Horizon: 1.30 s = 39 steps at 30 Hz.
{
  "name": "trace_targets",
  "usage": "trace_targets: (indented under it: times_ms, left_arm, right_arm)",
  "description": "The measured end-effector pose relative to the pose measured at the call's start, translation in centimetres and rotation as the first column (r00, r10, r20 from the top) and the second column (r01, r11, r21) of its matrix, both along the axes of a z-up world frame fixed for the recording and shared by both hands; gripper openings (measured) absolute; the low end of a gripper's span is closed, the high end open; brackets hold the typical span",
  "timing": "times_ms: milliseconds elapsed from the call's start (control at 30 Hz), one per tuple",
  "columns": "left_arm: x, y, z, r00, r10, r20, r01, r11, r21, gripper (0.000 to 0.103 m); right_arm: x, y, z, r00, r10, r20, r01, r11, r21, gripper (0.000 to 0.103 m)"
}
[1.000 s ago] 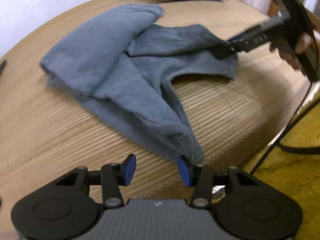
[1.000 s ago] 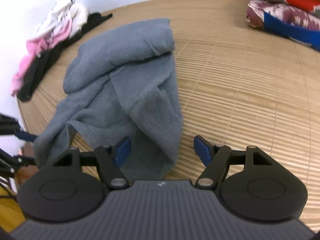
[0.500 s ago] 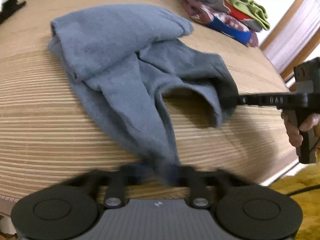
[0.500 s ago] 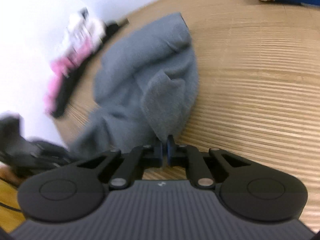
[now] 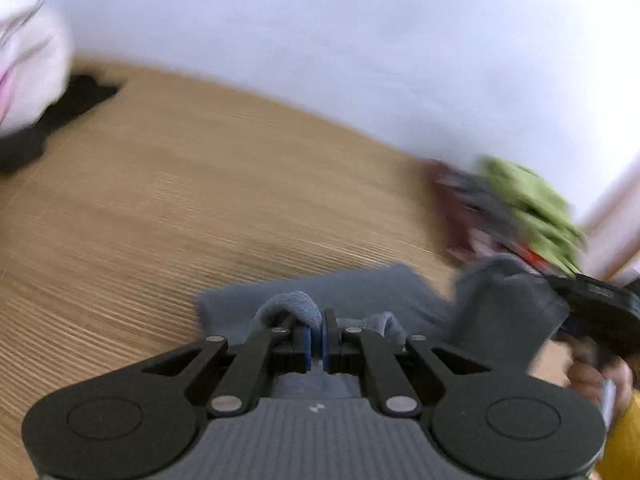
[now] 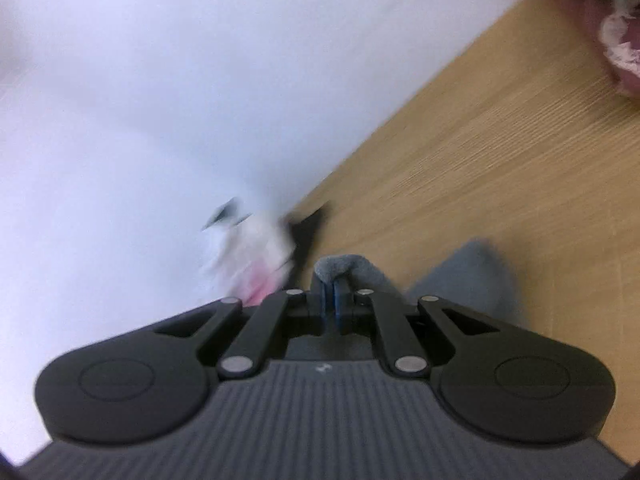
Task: Fold clothes
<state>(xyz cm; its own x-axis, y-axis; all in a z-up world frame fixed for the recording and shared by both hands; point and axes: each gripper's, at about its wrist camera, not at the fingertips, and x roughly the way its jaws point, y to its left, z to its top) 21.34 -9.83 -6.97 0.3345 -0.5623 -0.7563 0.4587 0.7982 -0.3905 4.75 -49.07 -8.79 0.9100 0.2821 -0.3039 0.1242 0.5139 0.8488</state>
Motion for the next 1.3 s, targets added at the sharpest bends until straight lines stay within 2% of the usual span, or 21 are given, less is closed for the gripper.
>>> trace_targets:
  times_ms: [33,100,133,167,267,433,500,633,667,767,833,933,1000,1067,1167,1267,1300]
  left_arm:
    - [2.2,-0.4,-1.5,0.998,0.040,-0.042,-0.040,0.999,0.020,0.005]
    - [5.0,-1.0,-4.7,0.990,0.097,-0.103,-0.091,0.994,0.068,0.005]
    - [5.7,-1.0,-5.7,0.985,0.117,-0.125,-0.110,0.992,0.062,0.006]
    - [6.1,-1.0,-6.3,0.983,0.124,-0.135,-0.119,0.992,0.045,0.007]
    - [6.2,-1.2,-6.2,0.992,0.081,-0.102,-0.077,0.996,0.041,0.007]
    - [6.0,1.0,-4.1,0.991,0.098,-0.088,-0.104,0.993,-0.064,0.007]
    - [5.4,1.6,-2.6,0.995,0.094,-0.046,-0.097,0.993,-0.072,0.007]
    - [3.4,1.5,0.5,0.992,0.067,0.107,-0.064,0.997,-0.033,0.007]
    - [3.1,1.3,0.9,0.990,0.070,0.125,-0.068,0.997,-0.022,0.008]
    - [4.6,-0.8,0.0,0.994,0.041,0.100,-0.044,0.998,0.034,0.008]
    - [6.1,-3.2,-1.5,0.996,-0.014,0.091,0.005,0.996,0.092,0.008]
    - [8.0,-6.9,-4.1,0.992,-0.101,0.081,0.085,0.980,0.180,0.007]
    - [8.3,-8.4,-5.7,0.990,-0.113,0.090,0.089,0.969,0.230,0.007]
    - [8.2,-8.6,-6.0,0.991,-0.088,0.099,0.064,0.973,0.224,0.007]
    - [8.2,-8.5,-6.0,0.988,-0.110,0.113,0.082,0.970,0.230,0.007]
    - [8.6,-8.6,-6.2,0.983,-0.143,0.117,0.110,0.961,0.253,0.007]
    - [8.7,-8.5,-6.2,0.983,-0.144,0.111,0.112,0.960,0.255,0.007]
  right_arm:
    - [2.4,-0.2,-1.1,0.993,-0.079,-0.088,0.078,0.997,-0.020,0.009]
    - [5.7,-0.2,-3.9,0.968,-0.138,-0.212,0.126,0.990,-0.066,0.009]
    - [7.4,-0.2,-5.2,0.948,-0.166,-0.271,0.147,0.985,-0.091,0.008]
    - [8.1,0.2,-5.9,0.945,-0.173,-0.279,0.143,0.982,-0.126,0.008]
    - [8.3,1.5,-5.7,0.958,-0.155,-0.243,0.086,0.958,-0.274,0.007]
    - [7.0,0.9,-5.0,0.951,-0.141,-0.277,0.054,0.952,-0.301,0.007]
    - [6.3,1.0,-4.9,0.945,-0.158,-0.285,0.059,0.943,-0.328,0.007]
    - [5.2,2.3,-5.0,0.935,-0.226,-0.273,0.117,0.924,-0.365,0.007]
    - [5.0,2.7,-5.1,0.932,-0.244,-0.268,0.134,0.919,-0.370,0.007]
    - [4.9,4.0,-5.0,0.928,-0.272,-0.256,0.144,0.892,-0.428,0.007]
    - [4.9,4.4,-4.8,0.923,-0.286,-0.257,0.145,0.878,-0.457,0.007]
    - [4.9,5.1,-4.5,0.916,-0.308,-0.256,0.147,0.854,-0.498,0.007]
    - [4.9,5.5,-4.3,0.912,-0.322,-0.256,0.148,0.838,-0.525,0.007]
    - [3.9,5.4,-3.0,0.915,-0.325,-0.237,0.153,0.826,-0.542,0.008]
    - [2.7,5.6,-0.5,0.933,-0.296,-0.206,0.110,0.779,-0.618,0.010]
    - [2.4,7.0,2.2,0.951,-0.266,-0.160,0.077,0.701,-0.709,0.011]
    - [2.5,7.3,2.7,0.952,-0.259,-0.164,0.063,0.688,-0.723,0.013]
